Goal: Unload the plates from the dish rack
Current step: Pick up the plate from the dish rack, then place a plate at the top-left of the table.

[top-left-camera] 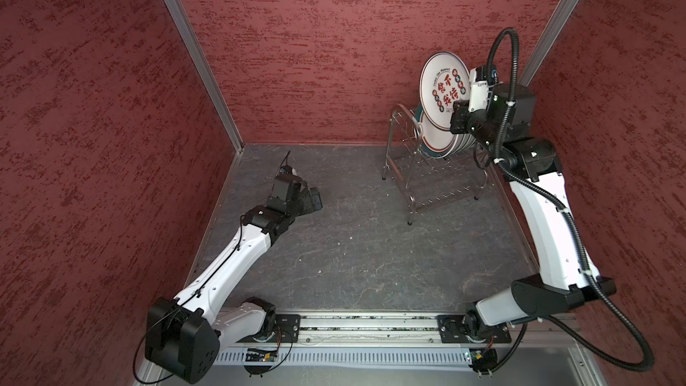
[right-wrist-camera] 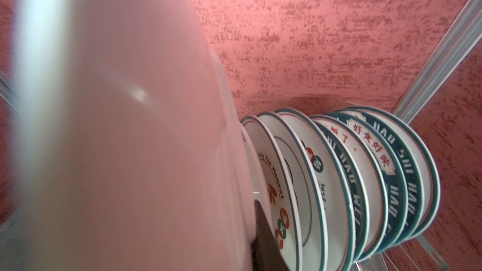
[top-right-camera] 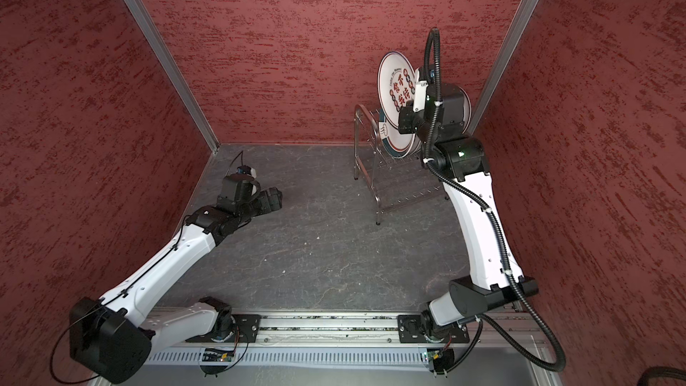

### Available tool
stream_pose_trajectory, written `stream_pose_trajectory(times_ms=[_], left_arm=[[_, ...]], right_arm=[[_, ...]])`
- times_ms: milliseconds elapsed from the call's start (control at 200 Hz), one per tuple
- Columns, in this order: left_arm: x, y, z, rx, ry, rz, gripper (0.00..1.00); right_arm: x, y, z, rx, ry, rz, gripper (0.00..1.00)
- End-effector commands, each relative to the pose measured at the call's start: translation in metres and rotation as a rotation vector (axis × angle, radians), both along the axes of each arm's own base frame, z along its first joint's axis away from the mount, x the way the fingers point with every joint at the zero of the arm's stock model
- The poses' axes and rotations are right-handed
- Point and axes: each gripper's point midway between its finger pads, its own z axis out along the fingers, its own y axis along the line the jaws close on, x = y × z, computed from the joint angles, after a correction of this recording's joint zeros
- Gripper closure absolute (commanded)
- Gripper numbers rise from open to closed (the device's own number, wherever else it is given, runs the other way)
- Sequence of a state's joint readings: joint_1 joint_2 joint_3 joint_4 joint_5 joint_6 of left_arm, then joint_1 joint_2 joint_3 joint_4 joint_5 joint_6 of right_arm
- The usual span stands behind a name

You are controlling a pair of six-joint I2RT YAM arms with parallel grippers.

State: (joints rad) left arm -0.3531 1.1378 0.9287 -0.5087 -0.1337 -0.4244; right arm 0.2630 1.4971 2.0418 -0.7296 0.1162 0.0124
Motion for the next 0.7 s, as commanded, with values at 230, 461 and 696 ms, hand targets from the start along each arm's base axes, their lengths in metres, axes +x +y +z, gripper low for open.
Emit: stream_pose_trajectory(times_ms=[230, 461, 696], left_arm=[[-0.008, 0.004, 0.019, -0.046, -0.036, -0.025, 0.01], [-0.016, 0.007, 0.018, -0.102, -0.031, -0.027, 0.0], [-0.028, 0.007, 0.014, -0.167, -0.034, -0.041, 0.0]], right_arm=[[-0.072, 0.096, 0.079, 0.306, -0.218, 0.665, 0.99], [-0.085, 0.126, 0.033, 0.522, 0.001, 0.838, 1.0], [-0.088, 0.141, -0.037, 0.686, 0.221, 0.812, 1.0]])
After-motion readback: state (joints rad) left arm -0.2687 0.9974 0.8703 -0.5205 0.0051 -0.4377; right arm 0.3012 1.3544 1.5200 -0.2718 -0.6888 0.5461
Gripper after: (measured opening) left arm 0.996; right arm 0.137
